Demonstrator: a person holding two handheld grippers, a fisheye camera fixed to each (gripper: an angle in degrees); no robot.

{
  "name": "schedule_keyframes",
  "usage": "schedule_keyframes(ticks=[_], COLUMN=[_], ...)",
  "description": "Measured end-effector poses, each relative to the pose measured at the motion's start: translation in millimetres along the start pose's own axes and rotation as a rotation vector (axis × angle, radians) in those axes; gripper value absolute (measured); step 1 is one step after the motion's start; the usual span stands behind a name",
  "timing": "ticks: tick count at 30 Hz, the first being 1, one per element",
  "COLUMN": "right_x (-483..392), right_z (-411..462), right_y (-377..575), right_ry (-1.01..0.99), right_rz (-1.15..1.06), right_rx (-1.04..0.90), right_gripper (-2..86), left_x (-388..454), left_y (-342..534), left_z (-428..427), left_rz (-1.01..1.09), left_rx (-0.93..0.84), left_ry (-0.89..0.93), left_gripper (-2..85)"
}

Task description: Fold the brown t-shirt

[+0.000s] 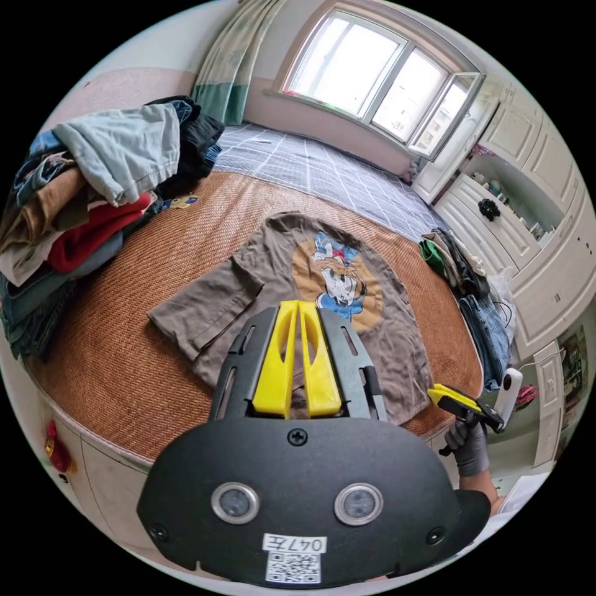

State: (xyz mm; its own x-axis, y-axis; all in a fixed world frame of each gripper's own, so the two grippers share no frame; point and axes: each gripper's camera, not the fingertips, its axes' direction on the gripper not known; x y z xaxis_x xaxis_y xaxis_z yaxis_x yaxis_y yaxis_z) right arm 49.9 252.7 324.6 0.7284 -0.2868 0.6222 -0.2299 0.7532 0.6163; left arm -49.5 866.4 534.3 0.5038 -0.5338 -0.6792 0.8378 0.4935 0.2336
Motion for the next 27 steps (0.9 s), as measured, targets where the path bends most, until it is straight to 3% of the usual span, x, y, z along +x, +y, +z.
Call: schedule_keyframes(ticks=[9, 11, 17, 20, 24, 27], right_x=[-28.9, -24.0, 31.6, 37.6, 32.5, 18.6], right_z=[-105.2, -116.1, -158.3, -142.2, -121.9, -126.9], right_y=[-40.6, -42.1, -5.5, 1.9, -11.9, -34.5], right_ry=[0.369, 0.342, 0.257, 0.215, 0.224, 0.268], right_rz=[-0.116, -0.120, 0.160, 0.199, 0.229, 0.264], right_rx=[0.084, 0.049, 0.256, 0.213, 0.171, 0.297], right_gripper=[-0.9, -0.5, 4.7, 6.1, 1.8, -0.7], left_x=[80.1, 98.3, 147.6, 163.5, 181.1, 191.7], left_y=[-4.3, -4.2, -1.9, -0.4, 2.6, 4.1], left_z=[85.7, 101.1, 114.5, 114.4, 133.8, 140.7], left_rz=[0.103, 0.126, 0.155, 0.144, 0.133, 0.116], left_rx=[-0.199, -0.233, -0.208, -0.176, -0.215, -0.215], left_ry=[-0.035, -0.037, -0.062, -0.073, -0.060, -0.061], left_gripper=[-1.0, -1.0, -1.0, -1.0, -1.0, -1.0])
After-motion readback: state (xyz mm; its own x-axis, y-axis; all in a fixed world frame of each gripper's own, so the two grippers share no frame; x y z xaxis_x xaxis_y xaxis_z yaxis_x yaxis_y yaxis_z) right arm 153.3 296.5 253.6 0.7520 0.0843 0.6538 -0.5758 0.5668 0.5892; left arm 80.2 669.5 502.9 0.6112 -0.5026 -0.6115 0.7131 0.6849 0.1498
